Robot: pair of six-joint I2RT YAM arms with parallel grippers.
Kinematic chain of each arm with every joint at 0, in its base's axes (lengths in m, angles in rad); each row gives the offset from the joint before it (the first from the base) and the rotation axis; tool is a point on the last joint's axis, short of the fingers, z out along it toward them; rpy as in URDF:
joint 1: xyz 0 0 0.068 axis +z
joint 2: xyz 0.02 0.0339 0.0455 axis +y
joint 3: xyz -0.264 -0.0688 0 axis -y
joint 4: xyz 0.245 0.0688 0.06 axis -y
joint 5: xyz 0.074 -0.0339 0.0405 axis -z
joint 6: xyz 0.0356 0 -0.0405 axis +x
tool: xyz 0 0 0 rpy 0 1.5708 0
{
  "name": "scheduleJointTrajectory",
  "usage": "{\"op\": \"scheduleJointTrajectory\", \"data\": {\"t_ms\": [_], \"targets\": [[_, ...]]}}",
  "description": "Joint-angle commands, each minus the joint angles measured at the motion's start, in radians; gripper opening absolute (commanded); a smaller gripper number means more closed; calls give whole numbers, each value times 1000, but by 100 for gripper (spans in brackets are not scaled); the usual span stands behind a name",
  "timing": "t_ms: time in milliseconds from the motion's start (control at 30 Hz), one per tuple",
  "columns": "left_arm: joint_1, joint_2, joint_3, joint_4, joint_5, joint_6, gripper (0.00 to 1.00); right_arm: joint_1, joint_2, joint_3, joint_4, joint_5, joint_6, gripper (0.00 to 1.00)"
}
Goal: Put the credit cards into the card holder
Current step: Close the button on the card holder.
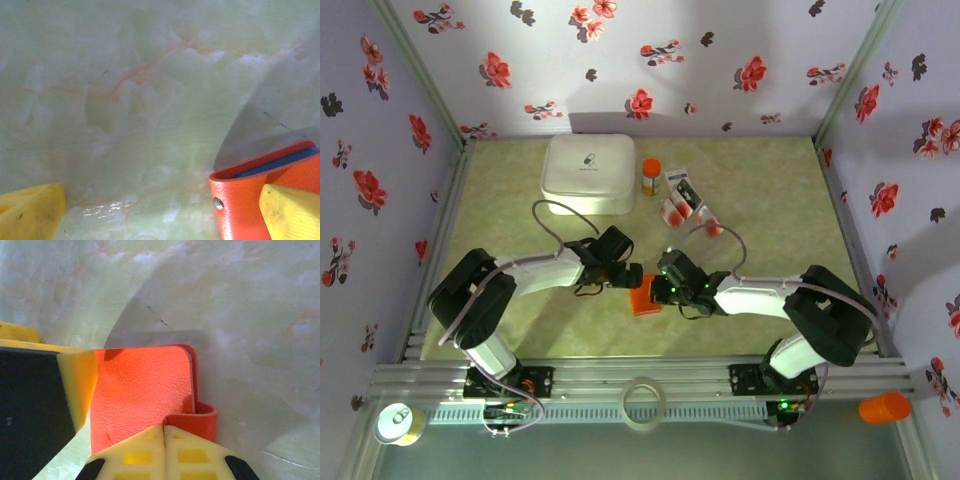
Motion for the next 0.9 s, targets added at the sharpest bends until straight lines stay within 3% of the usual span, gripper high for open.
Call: {"op": "scheduleJointTrajectory", "data": {"t_ms": [0,433,667,867], "targets": [[-8,40,1,-24,35,17,100,39,128,-89,-310,-65,15,0],[-77,140,32,-120,-65,116,100,90,201,7,-490,30,-19,0],[-77,167,23,-107,-64,115,100,117,246,22,-484,42,1,0],[-79,169,19,-100,-67,114,100,119,192,30,-458,28,4,0]]}}
